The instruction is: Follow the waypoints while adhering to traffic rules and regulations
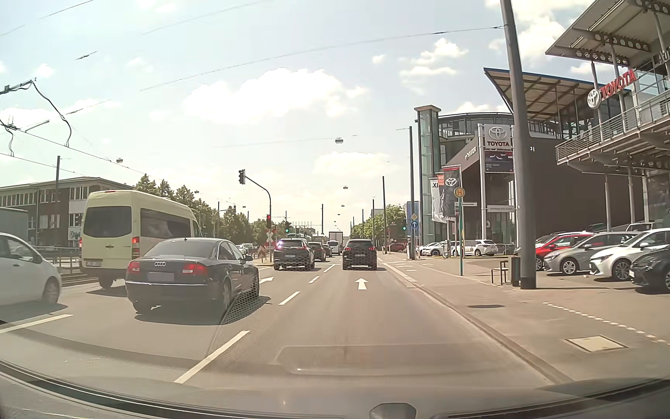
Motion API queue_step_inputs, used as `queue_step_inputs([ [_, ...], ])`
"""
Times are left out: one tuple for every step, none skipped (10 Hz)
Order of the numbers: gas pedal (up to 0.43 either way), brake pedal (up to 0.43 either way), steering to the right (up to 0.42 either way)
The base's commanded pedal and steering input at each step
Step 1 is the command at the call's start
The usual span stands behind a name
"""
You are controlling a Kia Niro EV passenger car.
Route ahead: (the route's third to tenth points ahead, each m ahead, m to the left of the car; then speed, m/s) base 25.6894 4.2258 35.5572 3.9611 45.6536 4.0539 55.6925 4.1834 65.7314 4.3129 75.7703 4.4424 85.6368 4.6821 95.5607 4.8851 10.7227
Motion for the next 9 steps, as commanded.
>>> queue_step_inputs([
  [0.319, 0.03, 0.0],
  [0.319, 0.03, 0.0],
  [0.319, 0.03, 0.001],
  [0.319, 0.03, 0.002],
  [0.319, 0.03, 0.001],
  [0.319, 0.03, 0.001],
  [0.319, 0.03, 0.001],
  [0.319, 0.03, 0.001],
  [0.319, 0.03, 0.002],
])
